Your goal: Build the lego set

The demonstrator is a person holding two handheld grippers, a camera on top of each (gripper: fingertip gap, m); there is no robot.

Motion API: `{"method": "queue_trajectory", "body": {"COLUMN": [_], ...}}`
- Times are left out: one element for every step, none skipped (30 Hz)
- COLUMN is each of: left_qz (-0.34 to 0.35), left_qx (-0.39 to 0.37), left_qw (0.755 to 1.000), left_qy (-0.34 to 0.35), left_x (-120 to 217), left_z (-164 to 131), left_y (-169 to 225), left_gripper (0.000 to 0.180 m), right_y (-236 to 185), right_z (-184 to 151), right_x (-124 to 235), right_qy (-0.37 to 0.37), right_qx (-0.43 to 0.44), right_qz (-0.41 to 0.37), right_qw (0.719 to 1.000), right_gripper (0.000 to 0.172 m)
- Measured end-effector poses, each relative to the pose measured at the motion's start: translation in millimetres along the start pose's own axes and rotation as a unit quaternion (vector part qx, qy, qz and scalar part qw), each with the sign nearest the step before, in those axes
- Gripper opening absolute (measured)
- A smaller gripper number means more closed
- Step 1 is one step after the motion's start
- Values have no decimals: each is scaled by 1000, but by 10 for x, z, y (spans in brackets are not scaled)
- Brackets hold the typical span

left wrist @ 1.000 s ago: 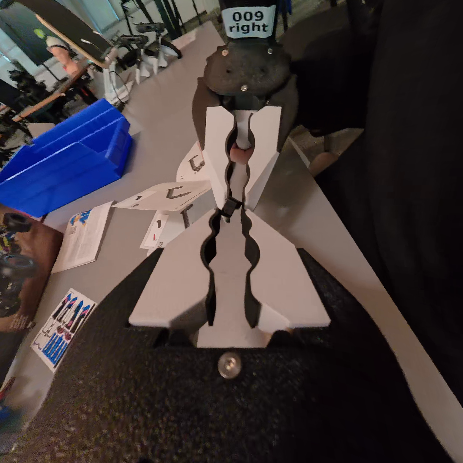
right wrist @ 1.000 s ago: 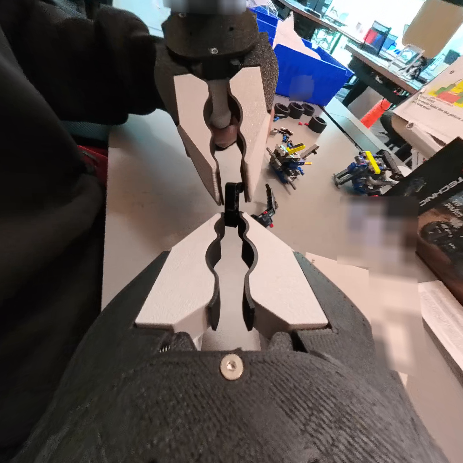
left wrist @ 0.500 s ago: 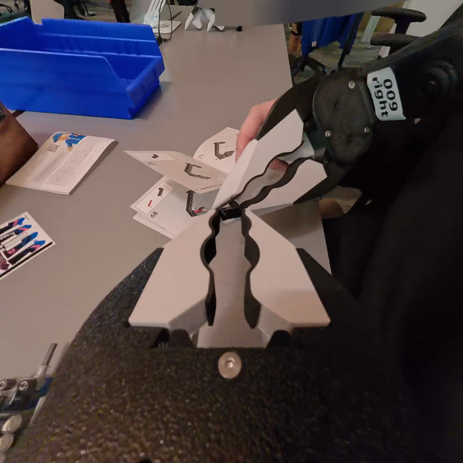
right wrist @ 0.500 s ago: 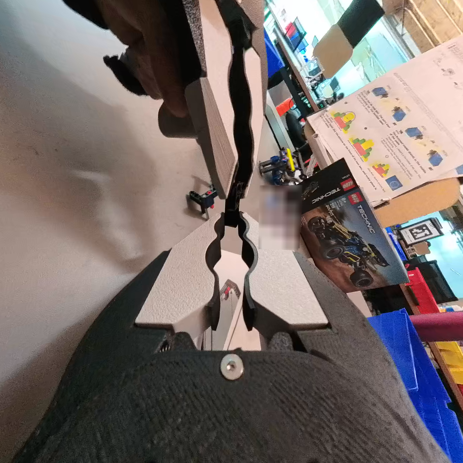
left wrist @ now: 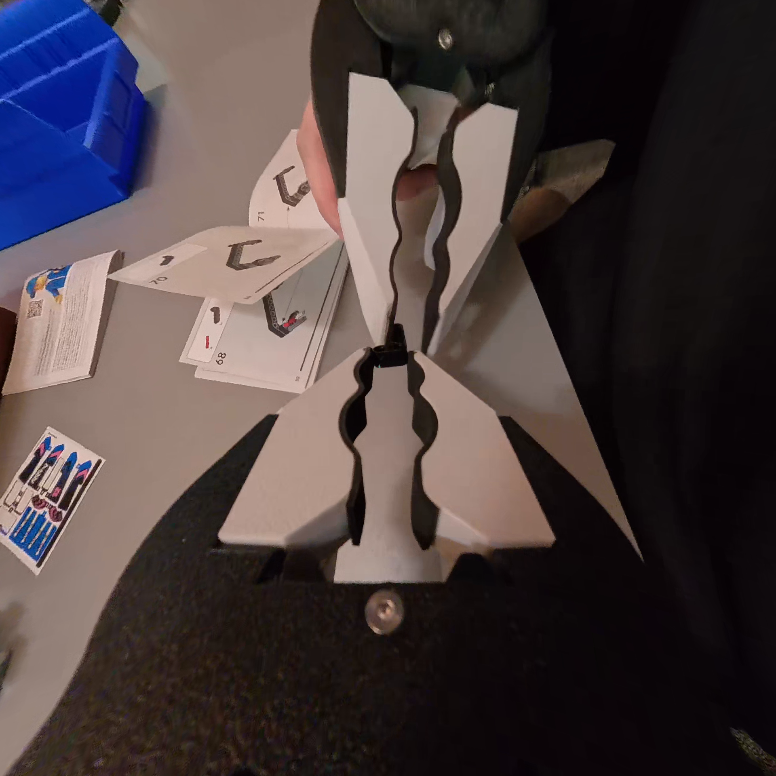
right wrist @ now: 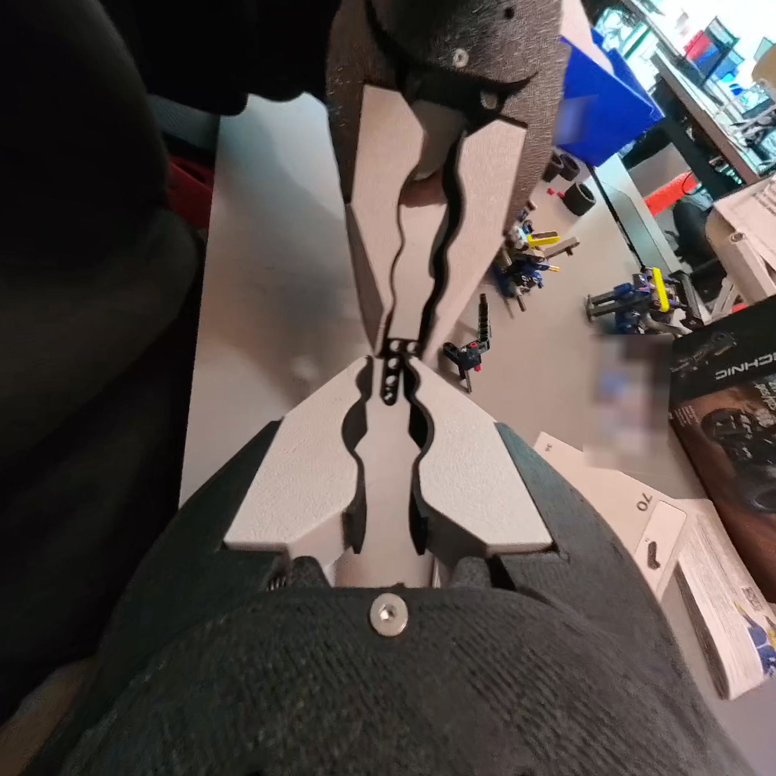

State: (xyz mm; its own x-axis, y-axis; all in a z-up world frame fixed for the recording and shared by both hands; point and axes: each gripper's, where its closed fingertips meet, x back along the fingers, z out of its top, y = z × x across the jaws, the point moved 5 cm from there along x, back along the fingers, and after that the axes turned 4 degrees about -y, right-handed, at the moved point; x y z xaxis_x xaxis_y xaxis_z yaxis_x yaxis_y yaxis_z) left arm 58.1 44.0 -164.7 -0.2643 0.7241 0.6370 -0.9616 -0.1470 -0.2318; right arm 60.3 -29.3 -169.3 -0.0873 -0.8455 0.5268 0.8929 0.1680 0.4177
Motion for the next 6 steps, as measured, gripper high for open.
{"method": "queue_trajectory", "body": {"left_qz": [0, 4, 7, 7, 8, 13], "left_qx": [1, 5, 10, 13, 19, 28], "left_qw": [1000, 1000, 1000, 1000, 1000, 999], "left_qy": [1, -1, -1, 1, 4, 11], "left_x": [-9, -16, -21, -24, -22, -14], "left_z": [1, -6, -14, -25, -32, -36], "left_y": [6, -2, -9, -8, -10, -18], "left_gripper": [12, 13, 13, 12, 12, 12], "right_y": [10, 27, 30, 24, 26, 40], "right_z": [-13, -35, -46, -49, -50, -46], "right_x": [-2, -17, -31, -42, -45, -41], "right_qy": [-4, -10, -10, -9, -7, -3], "right_qx": [-4, -6, -3, 0, 1, 3], "right_qz": [2, -5, -10, -11, -14, -20], "right_qw": [1000, 1000, 1000, 1000, 1000, 1000], "right_gripper": [8, 7, 7, 6, 6, 6]}}
